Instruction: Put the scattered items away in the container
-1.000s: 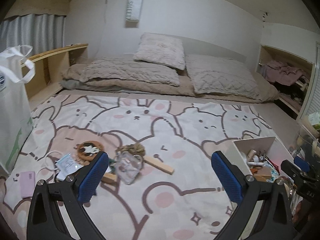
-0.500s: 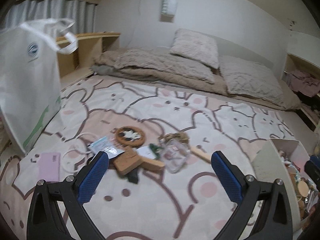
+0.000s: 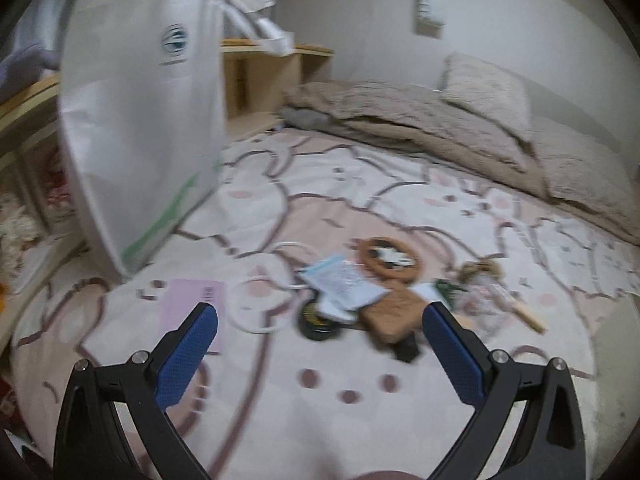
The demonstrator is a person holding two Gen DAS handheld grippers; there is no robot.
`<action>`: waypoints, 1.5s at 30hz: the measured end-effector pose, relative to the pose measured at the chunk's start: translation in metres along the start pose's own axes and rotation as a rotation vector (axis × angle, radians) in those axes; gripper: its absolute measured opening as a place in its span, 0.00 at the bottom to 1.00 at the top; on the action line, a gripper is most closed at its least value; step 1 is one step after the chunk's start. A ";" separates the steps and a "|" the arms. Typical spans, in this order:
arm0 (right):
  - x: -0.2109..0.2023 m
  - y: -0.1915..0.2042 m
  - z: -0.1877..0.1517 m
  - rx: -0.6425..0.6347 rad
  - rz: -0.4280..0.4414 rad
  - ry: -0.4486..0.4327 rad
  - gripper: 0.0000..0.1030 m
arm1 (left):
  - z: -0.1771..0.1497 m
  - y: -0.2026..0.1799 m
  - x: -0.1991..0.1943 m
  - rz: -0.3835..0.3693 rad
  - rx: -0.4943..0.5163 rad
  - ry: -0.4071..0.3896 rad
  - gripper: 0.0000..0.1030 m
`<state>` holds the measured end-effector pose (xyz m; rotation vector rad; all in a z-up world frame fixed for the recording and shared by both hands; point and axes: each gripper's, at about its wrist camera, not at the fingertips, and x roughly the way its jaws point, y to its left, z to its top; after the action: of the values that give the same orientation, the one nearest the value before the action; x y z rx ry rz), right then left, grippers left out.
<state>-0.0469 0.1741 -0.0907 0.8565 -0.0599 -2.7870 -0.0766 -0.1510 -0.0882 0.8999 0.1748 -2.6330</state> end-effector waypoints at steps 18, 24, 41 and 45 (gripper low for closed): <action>0.047 0.048 -0.038 -0.134 0.048 0.074 1.00 | -0.020 0.068 0.084 0.176 0.014 0.200 1.00; 0.061 0.067 -0.043 -0.151 0.058 0.101 1.00 | -0.026 0.073 0.114 0.193 0.023 0.262 1.00; 0.133 0.195 -0.009 -0.488 0.021 0.151 1.00 | -0.034 0.093 0.139 0.177 0.004 0.346 1.00; 0.159 0.217 -0.002 -0.561 0.013 0.188 1.00 | -0.033 0.092 0.138 0.168 -0.001 0.348 0.97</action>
<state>-0.1299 -0.0735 -0.1572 0.9408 0.7049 -2.4827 -0.1253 -0.2689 -0.1992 1.3081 0.1775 -2.3068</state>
